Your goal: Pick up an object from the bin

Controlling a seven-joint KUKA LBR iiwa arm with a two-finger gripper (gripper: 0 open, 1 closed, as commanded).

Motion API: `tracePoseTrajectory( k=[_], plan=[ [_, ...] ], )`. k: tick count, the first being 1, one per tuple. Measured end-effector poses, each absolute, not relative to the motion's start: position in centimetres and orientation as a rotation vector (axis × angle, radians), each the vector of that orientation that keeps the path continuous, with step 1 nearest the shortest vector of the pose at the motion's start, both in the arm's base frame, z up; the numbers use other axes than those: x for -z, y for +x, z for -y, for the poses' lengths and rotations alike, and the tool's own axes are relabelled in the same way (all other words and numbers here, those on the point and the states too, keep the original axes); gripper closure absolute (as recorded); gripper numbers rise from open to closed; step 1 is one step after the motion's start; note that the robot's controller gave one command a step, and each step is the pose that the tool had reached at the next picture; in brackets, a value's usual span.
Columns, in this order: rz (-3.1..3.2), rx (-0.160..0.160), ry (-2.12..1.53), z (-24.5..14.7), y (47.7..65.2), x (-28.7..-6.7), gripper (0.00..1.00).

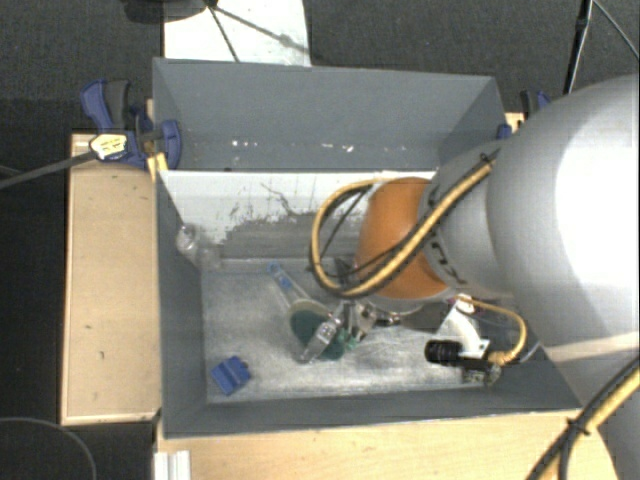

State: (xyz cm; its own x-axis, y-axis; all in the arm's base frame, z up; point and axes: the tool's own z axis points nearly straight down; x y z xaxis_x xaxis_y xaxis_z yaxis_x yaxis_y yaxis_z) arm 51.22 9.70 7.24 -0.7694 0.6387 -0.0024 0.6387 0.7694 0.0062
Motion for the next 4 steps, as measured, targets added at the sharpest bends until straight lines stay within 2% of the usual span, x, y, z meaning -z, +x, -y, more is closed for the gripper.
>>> tracePoseTrajectory(
  k=[1,2,3,4],
  plan=[
    [-2.800,-0.010,1.398,-11.8,50.7,-7.3,0.00],
    [-2.794,-0.011,1.399,-11.6,50.9,-7.5,1.00],
    [-2.808,-0.005,1.399,-11.6,51.0,-12.9,1.00],
    [-2.813,-0.003,1.391,-11.6,51.1,-17.1,1.00]
  ],
)
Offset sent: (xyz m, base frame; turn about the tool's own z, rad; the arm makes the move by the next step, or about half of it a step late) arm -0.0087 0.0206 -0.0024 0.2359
